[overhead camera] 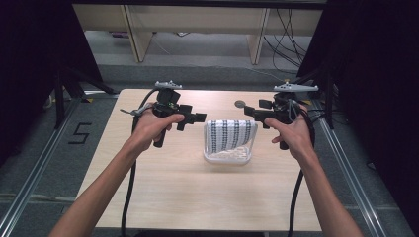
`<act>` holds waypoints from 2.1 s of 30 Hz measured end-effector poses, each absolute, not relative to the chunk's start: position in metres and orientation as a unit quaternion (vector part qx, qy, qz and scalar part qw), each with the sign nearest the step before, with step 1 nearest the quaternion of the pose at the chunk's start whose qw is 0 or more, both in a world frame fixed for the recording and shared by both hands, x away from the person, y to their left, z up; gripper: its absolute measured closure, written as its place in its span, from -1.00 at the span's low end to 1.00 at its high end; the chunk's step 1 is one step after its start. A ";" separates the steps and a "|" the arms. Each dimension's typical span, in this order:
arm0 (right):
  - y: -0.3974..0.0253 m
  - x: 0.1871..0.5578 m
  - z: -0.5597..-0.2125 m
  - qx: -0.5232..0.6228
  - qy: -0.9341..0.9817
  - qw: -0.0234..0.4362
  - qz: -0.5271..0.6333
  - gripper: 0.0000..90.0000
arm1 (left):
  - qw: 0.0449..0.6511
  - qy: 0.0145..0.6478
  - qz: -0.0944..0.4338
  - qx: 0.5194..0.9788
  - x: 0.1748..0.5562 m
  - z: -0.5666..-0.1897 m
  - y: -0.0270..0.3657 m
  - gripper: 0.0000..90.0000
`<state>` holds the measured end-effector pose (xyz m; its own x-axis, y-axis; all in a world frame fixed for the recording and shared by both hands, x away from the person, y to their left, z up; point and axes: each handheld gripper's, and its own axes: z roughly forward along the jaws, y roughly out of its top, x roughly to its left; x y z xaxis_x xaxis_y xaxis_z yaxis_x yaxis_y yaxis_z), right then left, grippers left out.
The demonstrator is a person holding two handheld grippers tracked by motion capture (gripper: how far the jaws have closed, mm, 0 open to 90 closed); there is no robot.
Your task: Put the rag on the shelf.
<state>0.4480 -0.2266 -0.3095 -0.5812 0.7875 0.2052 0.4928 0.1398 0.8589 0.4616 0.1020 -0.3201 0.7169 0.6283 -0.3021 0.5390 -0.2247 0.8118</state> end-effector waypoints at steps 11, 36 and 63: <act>-0.231 0.434 -0.310 0.418 0.741 0.153 0.503 -0.32 | 0.501 0.371 0.057 0.780 0.443 -0.326 0.112 -0.42; -0.239 0.409 -0.325 0.404 0.744 0.154 0.509 -0.39 | 0.510 0.348 0.059 0.784 0.407 -0.347 0.123 -0.51; -0.240 0.377 -0.349 0.388 0.748 0.152 0.517 -0.40 | 0.507 0.349 0.070 0.785 0.379 -0.378 0.151 -0.54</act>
